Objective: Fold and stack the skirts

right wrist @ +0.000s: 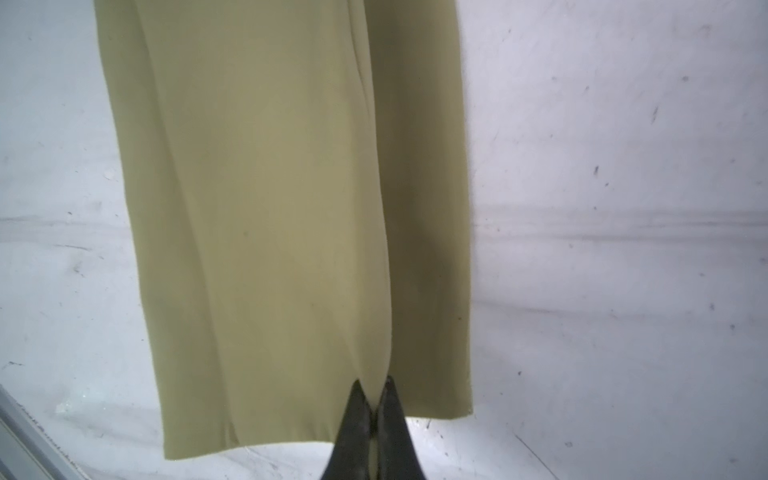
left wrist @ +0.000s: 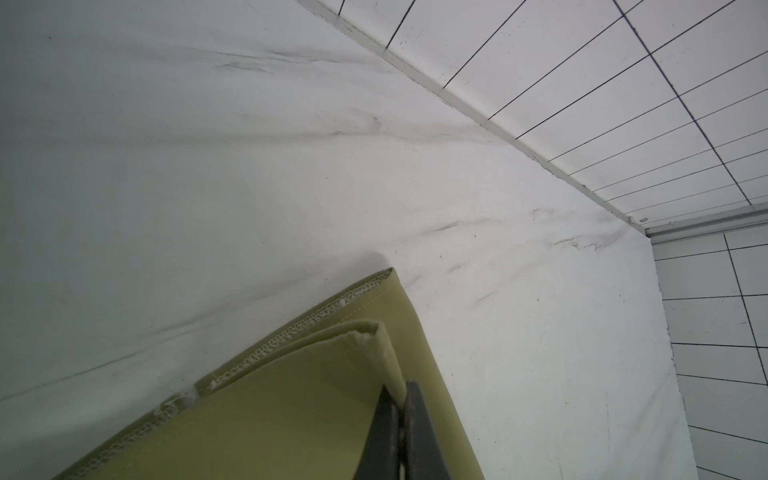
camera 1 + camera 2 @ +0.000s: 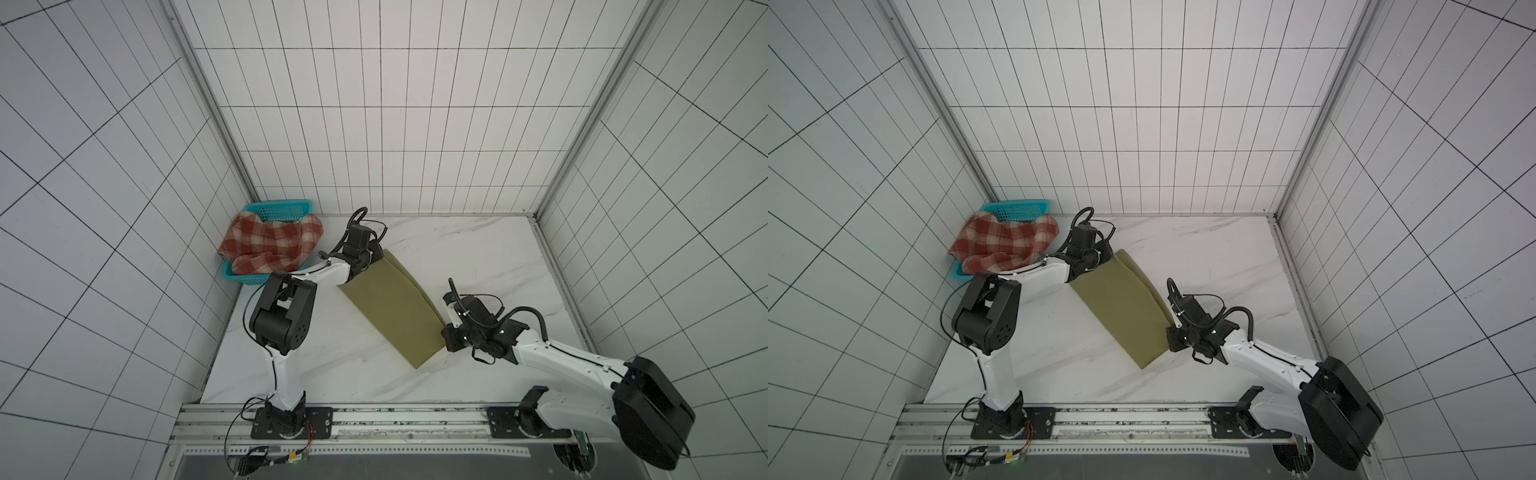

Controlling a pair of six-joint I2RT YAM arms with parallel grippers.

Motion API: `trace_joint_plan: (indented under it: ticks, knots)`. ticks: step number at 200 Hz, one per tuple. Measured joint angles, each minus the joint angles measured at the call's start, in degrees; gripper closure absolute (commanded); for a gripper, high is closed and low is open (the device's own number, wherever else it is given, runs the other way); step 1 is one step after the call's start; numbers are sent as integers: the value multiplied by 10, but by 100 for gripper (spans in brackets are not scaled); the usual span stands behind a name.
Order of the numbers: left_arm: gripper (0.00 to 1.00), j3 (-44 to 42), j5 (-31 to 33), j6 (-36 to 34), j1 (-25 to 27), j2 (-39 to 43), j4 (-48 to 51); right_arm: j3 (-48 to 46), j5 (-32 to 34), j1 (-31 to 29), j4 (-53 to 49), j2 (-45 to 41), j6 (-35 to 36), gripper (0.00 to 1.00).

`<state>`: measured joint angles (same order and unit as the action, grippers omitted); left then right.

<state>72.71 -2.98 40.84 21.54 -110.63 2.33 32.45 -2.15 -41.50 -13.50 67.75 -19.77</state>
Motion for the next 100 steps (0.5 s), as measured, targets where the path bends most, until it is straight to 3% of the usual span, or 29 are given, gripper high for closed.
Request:
trace_joint_plan:
  ticks: [100]
  knots:
    - [100, 25, -3, -9, -9, -19, 4, 29, 17, 0, -20, 23, 19, 100]
